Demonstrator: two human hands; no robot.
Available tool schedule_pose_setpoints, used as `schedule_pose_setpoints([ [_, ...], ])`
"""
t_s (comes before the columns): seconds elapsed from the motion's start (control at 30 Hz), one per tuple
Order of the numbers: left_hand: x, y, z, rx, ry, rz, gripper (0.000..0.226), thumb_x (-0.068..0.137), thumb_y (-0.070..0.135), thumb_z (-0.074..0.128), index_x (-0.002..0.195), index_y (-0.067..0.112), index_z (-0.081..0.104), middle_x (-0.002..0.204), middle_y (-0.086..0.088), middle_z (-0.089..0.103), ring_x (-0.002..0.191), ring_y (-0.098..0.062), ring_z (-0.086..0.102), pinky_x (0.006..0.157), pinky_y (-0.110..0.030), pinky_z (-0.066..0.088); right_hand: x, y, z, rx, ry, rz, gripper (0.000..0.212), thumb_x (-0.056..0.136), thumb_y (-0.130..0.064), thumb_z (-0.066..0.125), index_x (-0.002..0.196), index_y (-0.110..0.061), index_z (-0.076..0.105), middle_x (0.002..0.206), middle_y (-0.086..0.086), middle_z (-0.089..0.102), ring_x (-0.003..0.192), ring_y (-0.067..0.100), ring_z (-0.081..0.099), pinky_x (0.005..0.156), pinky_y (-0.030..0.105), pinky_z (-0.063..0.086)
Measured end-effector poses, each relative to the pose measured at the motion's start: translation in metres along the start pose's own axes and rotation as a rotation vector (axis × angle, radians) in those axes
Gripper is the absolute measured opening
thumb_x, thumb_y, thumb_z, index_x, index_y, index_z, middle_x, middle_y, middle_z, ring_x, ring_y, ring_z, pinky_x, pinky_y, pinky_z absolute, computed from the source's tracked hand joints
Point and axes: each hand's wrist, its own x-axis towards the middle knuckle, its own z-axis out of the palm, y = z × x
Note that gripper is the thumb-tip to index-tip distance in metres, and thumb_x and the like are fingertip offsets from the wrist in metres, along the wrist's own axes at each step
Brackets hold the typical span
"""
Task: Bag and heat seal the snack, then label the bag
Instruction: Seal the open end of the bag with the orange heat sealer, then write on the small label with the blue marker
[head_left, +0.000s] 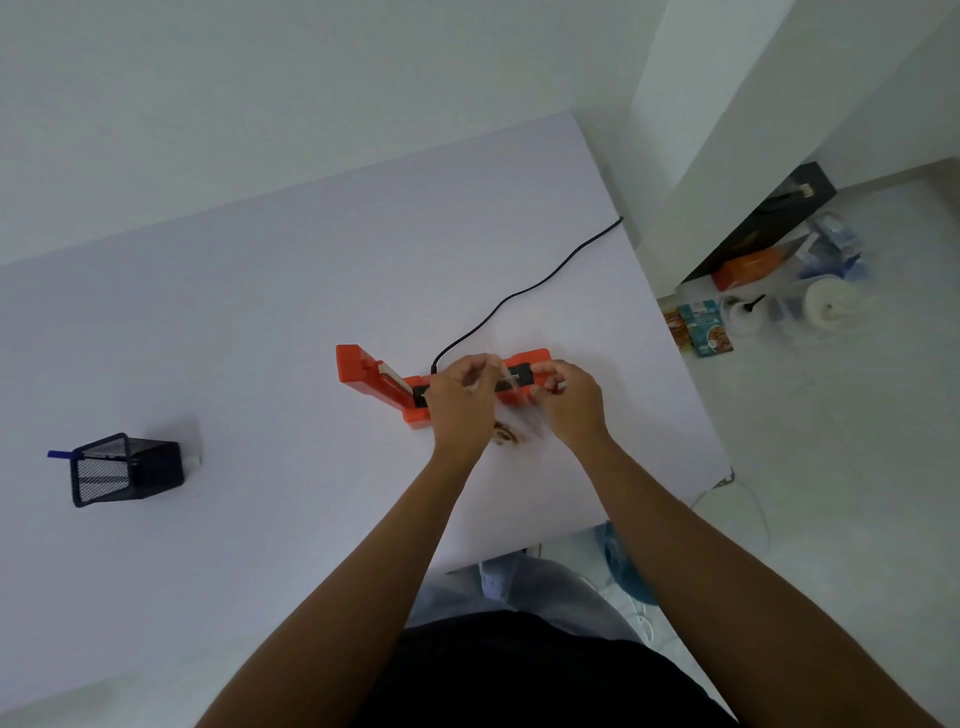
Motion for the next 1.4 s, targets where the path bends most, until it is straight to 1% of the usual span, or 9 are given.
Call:
schedule_pose_setpoints([
  [0.13,-0.012,0.007,-0.008,-0.067,-0.095,0.144,0.011,0.097,0.022,0.062,0.091,0.019,0.071,0.084,0.003,0.073,0.081,-0.012,0.070,0.076,-0.026,0.058,-0.007,-0.004,-0.008,0.213,-0.016,0.121,0.017,0.091,-0.012,0.065,0.103,-0.021,0.072,0.102,-0.004,0.072,0.094,0.016,0.067,0.076,0.023,0.056],
  [0.23,-0.017,0.005,-0.020,-0.084,-0.133,0.198,0.014,0.098,0.019,0.060,0.096,0.011,0.071,0.083,-0.002,0.073,0.077,-0.018,0.071,0.070,-0.031,0.059,-0.025,-0.009,-0.017,0.437,-0.199,0.180,0.016,0.096,-0.016,0.063,0.107,-0.022,0.073,0.107,0.000,0.074,0.096,0.017,0.068,0.070,0.020,0.055],
  [0.4,-0.029,-0.005,-0.056,-0.063,-0.074,0.201,0.016,0.099,0.015,0.058,0.103,0.007,0.071,0.090,-0.002,0.075,0.083,-0.011,0.071,0.072,-0.017,0.054,-0.054,0.004,-0.008,0.311,-0.467,0.121,0.055,0.088,0.011,0.053,0.112,-0.035,0.072,0.104,-0.007,0.071,0.101,0.017,0.064,0.087,0.030,0.051],
  [0.5,-0.037,-0.015,-0.083,-0.091,-0.042,0.158,0.016,0.099,0.014,0.057,0.105,0.005,0.070,0.092,-0.001,0.076,0.085,-0.010,0.073,0.075,-0.019,0.057,-0.069,0.001,0.006,0.279,-0.613,0.075,0.056,0.086,0.008,0.064,0.120,-0.036,0.068,0.125,-0.010,0.068,0.120,0.010,0.061,0.096,0.029,0.051],
  [0.63,-0.048,-0.034,-0.121,-0.102,0.006,0.106,0.013,0.099,0.010,0.057,0.102,0.004,0.068,0.085,-0.005,0.076,0.073,-0.017,0.074,0.068,-0.023,0.059,-0.088,-0.017,0.040,0.259,-0.717,0.027,0.040,0.083,-0.012,0.079,0.115,-0.036,0.071,0.117,-0.018,0.071,0.112,0.000,0.064,0.094,0.020,0.049],
  [0.87,-0.047,-0.079,-0.195,-0.011,0.173,0.020,0.010,0.098,0.021,0.060,0.097,0.015,0.068,0.084,0.006,0.076,0.083,-0.008,0.072,0.072,-0.027,0.057,-0.116,-0.045,0.122,0.201,-0.706,0.001,0.022,0.092,-0.013,0.070,0.112,-0.004,0.075,0.099,-0.007,0.074,0.086,-0.005,0.070,0.079,0.007,0.050],
  [1.07,-0.011,-0.135,-0.257,0.135,0.018,-0.242,0.056,0.092,0.065,0.046,0.126,0.022,0.057,0.113,0.009,0.066,0.102,-0.010,0.062,0.092,-0.032,0.049,-0.120,-0.080,0.193,0.225,-0.659,0.143,0.020,0.093,-0.015,0.069,0.110,-0.007,0.076,0.102,0.004,0.077,0.093,0.017,0.073,0.077,0.026,0.061],
  [1.27,0.030,-0.178,-0.288,0.198,-0.188,-0.385,0.059,0.090,0.050,0.063,0.136,0.018,0.048,0.122,-0.005,0.064,0.104,-0.019,0.061,0.085,-0.030,0.050,-0.103,-0.102,0.246,0.235,-0.543,0.309,0.012,0.090,-0.022,0.074,0.097,-0.014,0.079,0.102,0.015,0.077,0.097,0.030,0.074,0.087,0.052,0.060],
  [1.4,0.050,-0.186,-0.293,0.219,-0.245,-0.418,0.061,0.089,0.045,0.065,0.140,0.018,0.046,0.123,-0.007,0.063,0.108,-0.022,0.061,0.094,-0.035,0.051,-0.095,-0.108,0.263,0.163,-0.393,0.344,0.006,0.086,-0.017,0.077,0.089,-0.012,0.076,0.091,0.015,0.074,0.081,0.024,0.071,0.078,0.053,0.062],
])
